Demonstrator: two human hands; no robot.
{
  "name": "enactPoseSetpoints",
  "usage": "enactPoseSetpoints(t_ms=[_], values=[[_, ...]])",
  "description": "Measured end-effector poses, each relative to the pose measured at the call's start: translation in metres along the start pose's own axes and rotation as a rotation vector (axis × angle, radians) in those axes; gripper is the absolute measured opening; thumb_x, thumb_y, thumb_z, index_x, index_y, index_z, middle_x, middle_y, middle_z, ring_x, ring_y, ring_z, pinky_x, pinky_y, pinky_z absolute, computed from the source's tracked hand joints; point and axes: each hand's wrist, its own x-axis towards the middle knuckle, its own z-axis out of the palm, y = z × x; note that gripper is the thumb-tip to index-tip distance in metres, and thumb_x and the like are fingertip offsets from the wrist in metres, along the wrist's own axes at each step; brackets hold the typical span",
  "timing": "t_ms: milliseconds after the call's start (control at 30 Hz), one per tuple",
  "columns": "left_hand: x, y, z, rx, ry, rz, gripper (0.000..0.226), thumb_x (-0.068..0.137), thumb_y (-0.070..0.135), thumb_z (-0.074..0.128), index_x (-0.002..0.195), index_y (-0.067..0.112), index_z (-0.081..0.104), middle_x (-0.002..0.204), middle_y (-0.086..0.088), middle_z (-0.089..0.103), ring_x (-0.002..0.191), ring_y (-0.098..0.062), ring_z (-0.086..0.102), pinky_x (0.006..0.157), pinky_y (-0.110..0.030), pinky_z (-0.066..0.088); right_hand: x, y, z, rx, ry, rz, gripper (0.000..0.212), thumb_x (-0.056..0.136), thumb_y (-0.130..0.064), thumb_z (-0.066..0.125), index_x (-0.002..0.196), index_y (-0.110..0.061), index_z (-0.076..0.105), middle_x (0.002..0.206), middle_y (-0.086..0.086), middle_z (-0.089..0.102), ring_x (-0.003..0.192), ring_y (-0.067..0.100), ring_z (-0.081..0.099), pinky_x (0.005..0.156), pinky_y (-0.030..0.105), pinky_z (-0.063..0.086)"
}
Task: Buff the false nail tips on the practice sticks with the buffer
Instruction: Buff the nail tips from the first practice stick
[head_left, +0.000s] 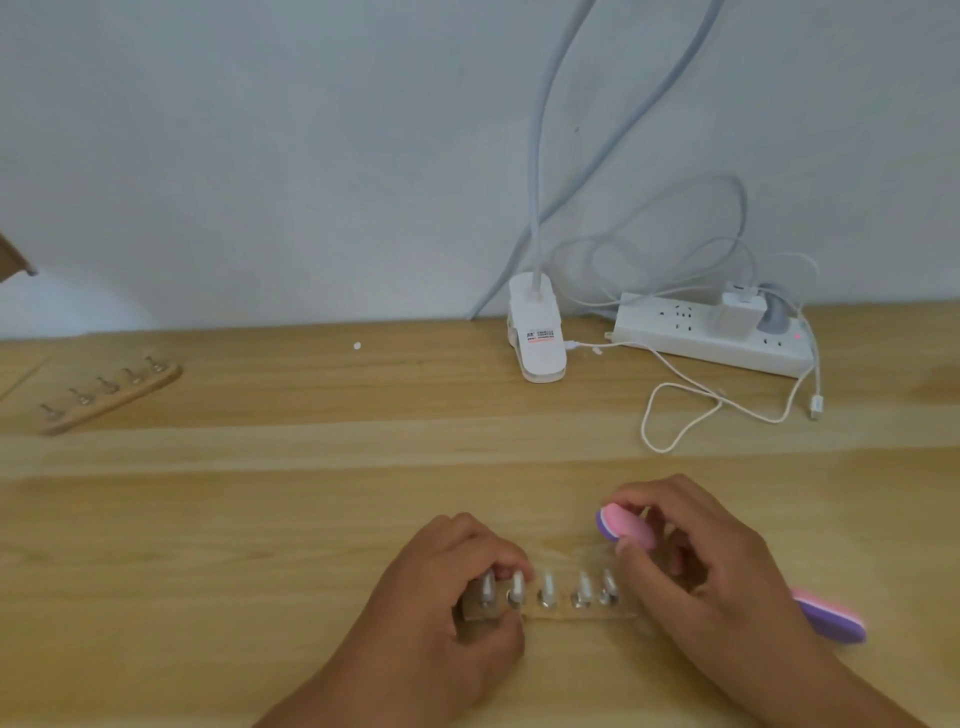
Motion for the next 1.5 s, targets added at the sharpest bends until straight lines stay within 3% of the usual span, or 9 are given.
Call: enactPoseSetpoints(t_ms=[133,367,500,833,933,1033,1133,1367,1500], values=[[-0.002,0.002,0.0,0.011,0.006,0.001,0.025,0.072,0.021,0.068,0.093,0.037,0.067,0.092,0.014,0.057,0.092,-0.009,0.056,0.074,-0.016,0.043,-0.001,-0.002,0.0,-0.005,0.011,-0.019,0.039,0.082,0.001,0.073,0.097,-0.035,0.069,0.096,-0.014,0.063,0.071,0.014,0.054,0.062,0.017,0.041],[-0.005,0.004,-0.001,0.015,0.076,-0.068,0.03,0.075,0.019,0.078,0.099,0.033,0.068,0.096,0.021,0.057,0.093,-0.006,0.054,0.074,-0.009,0.038,-0.008,-0.007,-0.002,-0.103,0.087,-0.109,0.03,0.085,-0.008,0.067,0.112,-0.02,0.074,0.109,-0.017,0.064,0.096,-0.003,0.054,0.09,0.008,0.038],[-0.01,0.0,-0.004,-0.056,0.201,-0.151,0.025,0.066,0.032,0.077,0.09,0.037,0.069,0.091,0.019,0.059,0.088,-0.006,0.055,0.071,-0.007,0.037,-0.012,-0.009,-0.001,-0.158,0.097,-0.142,0.031,0.085,-0.013,0.062,0.114,-0.02,0.072,0.111,-0.014,0.063,0.102,-0.002,0.053,0.091,0.009,0.038],[-0.014,-0.002,-0.007,-0.241,0.241,-0.193,0.02,0.069,0.013,0.086,0.075,0.031,0.079,0.075,0.01,0.065,0.061,-0.001,0.052,0.057,-0.01,0.037,-0.014,-0.005,0.0,-0.193,0.109,-0.17,0.035,0.087,0.001,0.071,0.112,-0.023,0.07,0.11,-0.022,0.06,0.097,-0.009,0.051,0.087,0.003,0.035],[-0.016,0.001,-0.004,-0.136,0.259,-0.139,0.019,0.071,0.013,0.085,0.076,0.03,0.078,0.077,0.013,0.064,0.067,-0.003,0.058,0.062,-0.013,0.041,-0.014,-0.003,0.002,-0.184,0.127,-0.193,0.039,0.085,0.005,0.072,0.113,-0.023,0.069,0.111,-0.021,0.061,0.097,-0.007,0.051,0.087,0.004,0.035],[-0.018,0.008,-0.002,0.22,0.291,0.018,0.016,0.072,0.015,0.083,0.079,0.028,0.078,0.082,0.017,0.065,0.076,-0.005,0.061,0.069,-0.025,0.05,-0.013,-0.002,0.002,-0.17,0.152,-0.191,0.044,0.083,0.009,0.072,0.115,-0.022,0.07,0.111,-0.018,0.06,0.095,-0.004,0.051,0.089,0.005,0.035],[-0.023,0.017,-0.001,0.364,0.371,0.102,0.009,0.071,0.018,0.077,0.075,0.026,0.075,0.08,0.018,0.069,0.072,-0.006,0.062,0.066,-0.031,0.051,-0.012,0.0,0.001,-0.156,0.184,-0.183,0.043,0.085,0.009,0.071,0.115,-0.022,0.069,0.111,-0.015,0.059,0.094,0.004,0.053,0.089,0.005,0.035],[-0.027,0.039,0.001,-0.344,0.436,-0.111,0.026,0.075,-0.003,0.076,0.073,0.024,0.077,0.078,0.01,0.074,0.069,-0.003,0.067,0.059,-0.016,0.049,-0.023,-0.016,0.007,-0.011,0.259,-0.229,0.034,0.092,-0.009,0.067,0.115,-0.034,0.063,0.111,-0.019,0.062,0.096,0.014,0.06,0.088,0.011,0.041],[-0.024,0.04,0.01,-0.467,0.397,-0.12,0.017,0.08,0.01,0.075,0.077,0.026,0.078,0.084,0.004,0.071,0.071,-0.011,0.065,0.058,-0.035,0.051,-0.031,-0.026,0.016,-0.036,0.222,-0.391,0.023,0.095,-0.02,0.058,0.117,-0.021,0.065,0.114,-0.017,0.059,0.107,0.009,0.059,0.096,0.014,0.04]])
